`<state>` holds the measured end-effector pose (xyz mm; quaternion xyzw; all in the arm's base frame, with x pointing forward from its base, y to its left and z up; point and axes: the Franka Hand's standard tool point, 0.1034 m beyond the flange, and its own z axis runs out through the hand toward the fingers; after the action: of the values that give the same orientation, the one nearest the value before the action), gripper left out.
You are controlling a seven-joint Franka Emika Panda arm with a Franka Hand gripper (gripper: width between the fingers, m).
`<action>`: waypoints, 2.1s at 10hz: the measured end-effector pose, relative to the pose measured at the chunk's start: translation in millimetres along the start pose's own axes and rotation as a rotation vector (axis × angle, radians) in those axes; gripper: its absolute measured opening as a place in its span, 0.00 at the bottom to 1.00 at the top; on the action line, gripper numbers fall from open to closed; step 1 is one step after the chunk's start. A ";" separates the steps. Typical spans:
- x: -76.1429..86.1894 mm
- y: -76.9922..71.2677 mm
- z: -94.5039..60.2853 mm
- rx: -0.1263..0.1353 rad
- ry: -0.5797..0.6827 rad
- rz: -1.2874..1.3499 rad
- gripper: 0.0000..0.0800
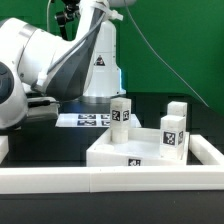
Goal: Assemble square table
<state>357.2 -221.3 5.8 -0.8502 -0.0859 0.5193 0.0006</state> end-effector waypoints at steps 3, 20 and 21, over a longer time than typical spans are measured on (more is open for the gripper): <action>0.5 -1.7 -0.5 -0.003 -0.001 0.001 0.36; -11.3 -71.7 -178.0 -0.108 0.462 0.092 0.36; -8.2 -69.8 -182.5 -0.125 0.574 0.092 0.36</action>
Offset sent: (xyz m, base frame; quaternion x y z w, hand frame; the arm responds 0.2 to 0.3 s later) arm -0.0065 0.0139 -0.0006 0.0052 0.0008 0.0022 1.0000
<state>504.6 -137.7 103.4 -0.9637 -0.0756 0.2510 -0.0510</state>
